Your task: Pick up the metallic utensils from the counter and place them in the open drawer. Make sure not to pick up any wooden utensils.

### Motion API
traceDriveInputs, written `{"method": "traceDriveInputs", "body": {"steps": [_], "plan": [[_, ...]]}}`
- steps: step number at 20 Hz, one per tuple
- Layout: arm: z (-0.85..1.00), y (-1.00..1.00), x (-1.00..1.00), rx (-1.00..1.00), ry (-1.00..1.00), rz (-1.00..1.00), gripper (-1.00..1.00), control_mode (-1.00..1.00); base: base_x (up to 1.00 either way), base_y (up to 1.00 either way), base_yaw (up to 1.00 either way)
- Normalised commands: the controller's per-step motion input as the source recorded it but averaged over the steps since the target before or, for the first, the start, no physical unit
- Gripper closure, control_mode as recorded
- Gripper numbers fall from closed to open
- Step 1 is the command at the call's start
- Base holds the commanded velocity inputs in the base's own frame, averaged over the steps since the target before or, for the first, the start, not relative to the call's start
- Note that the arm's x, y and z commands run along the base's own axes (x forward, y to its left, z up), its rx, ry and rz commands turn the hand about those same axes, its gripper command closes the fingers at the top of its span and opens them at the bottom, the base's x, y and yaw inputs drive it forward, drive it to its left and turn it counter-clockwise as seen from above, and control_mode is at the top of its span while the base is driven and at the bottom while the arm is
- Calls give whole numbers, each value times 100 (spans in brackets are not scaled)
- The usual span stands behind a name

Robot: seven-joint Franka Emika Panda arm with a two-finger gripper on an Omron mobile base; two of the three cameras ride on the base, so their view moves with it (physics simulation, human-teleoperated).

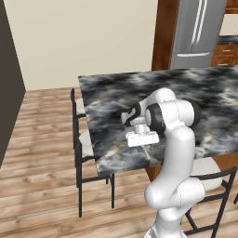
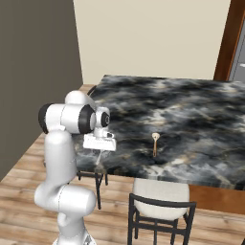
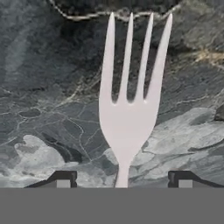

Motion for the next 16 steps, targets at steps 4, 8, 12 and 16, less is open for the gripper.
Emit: {"method": "traceDriveInputs", "body": {"steps": [4,8,12,16], "plan": [[-62,71,2,0,0,0,100,-100,0,0,0],[-66,80,0,0,0,0,100,-100,0,0,0],[-67,53,0,0,0,1,100,-100,0,0,0],[-62,-8,0,2,0,5,100,-100,0,0,0]]}}
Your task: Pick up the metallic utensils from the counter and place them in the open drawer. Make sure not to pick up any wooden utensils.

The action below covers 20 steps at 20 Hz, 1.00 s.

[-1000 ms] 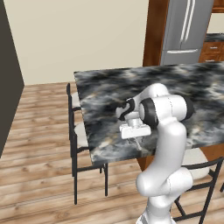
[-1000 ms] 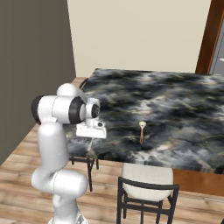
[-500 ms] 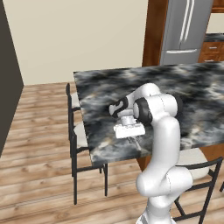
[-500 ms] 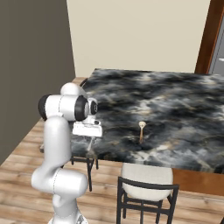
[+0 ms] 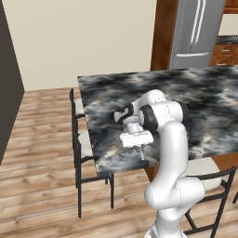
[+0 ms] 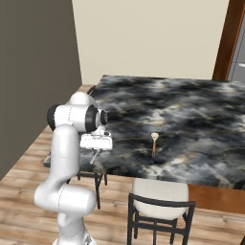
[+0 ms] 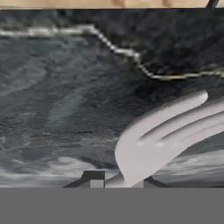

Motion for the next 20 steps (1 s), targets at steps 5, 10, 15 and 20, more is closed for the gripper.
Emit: {"method": "traceDriveInputs", "body": {"steps": [5,10,15,20], "plan": [[-71,-35,-22,0,-1,3,100,-100,0,0,0],[-63,-19,-34,0,0,1,100,-100,0,0,0],[19,-18,-72,2,-17,0,100,-100,0,0,0],[69,-9,-86,5,-37,0,100,-100,0,0,0]]}}
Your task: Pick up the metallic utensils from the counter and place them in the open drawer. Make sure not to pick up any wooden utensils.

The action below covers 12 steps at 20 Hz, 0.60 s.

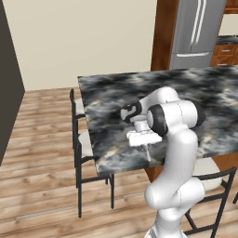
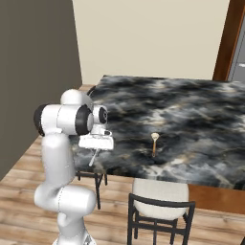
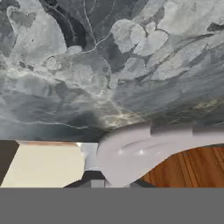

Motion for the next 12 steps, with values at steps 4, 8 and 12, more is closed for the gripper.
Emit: {"method": "traceDriveInputs", "body": {"steps": [4,8,12], "plan": [[80,-1,-48,3,-31,0,100,-100,0,0,0],[100,0,-31,0,-28,0,100,-100,0,0,0],[100,0,-23,0,-37,-1,100,-100,0,0,0]]}}
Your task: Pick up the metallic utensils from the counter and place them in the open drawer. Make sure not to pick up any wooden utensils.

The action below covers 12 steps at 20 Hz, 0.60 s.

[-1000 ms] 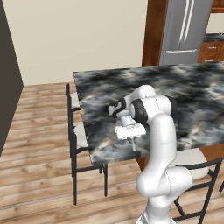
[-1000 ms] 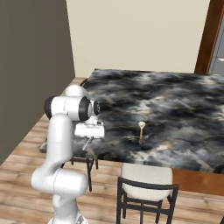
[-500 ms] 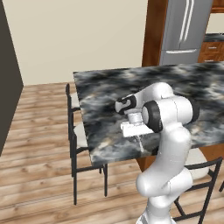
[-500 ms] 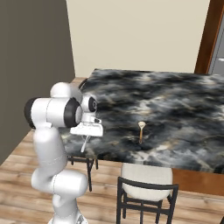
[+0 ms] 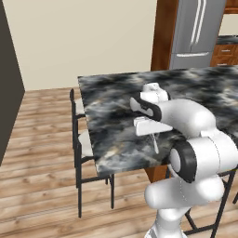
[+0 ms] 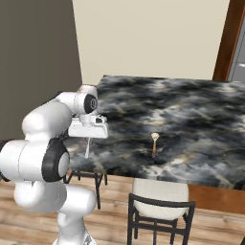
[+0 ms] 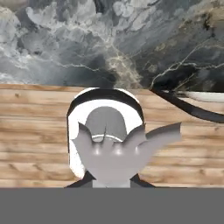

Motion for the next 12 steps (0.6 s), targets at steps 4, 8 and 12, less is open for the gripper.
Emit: {"method": "traceDriveInputs", "body": {"steps": [4,8,12], "plan": [[95,0,-27,0,-48,-3,100,-100,0,0,0],[54,0,-56,6,-55,-6,100,-100,0,0,0],[43,0,-52,12,-41,-7,100,-100,0,0,0]]}}
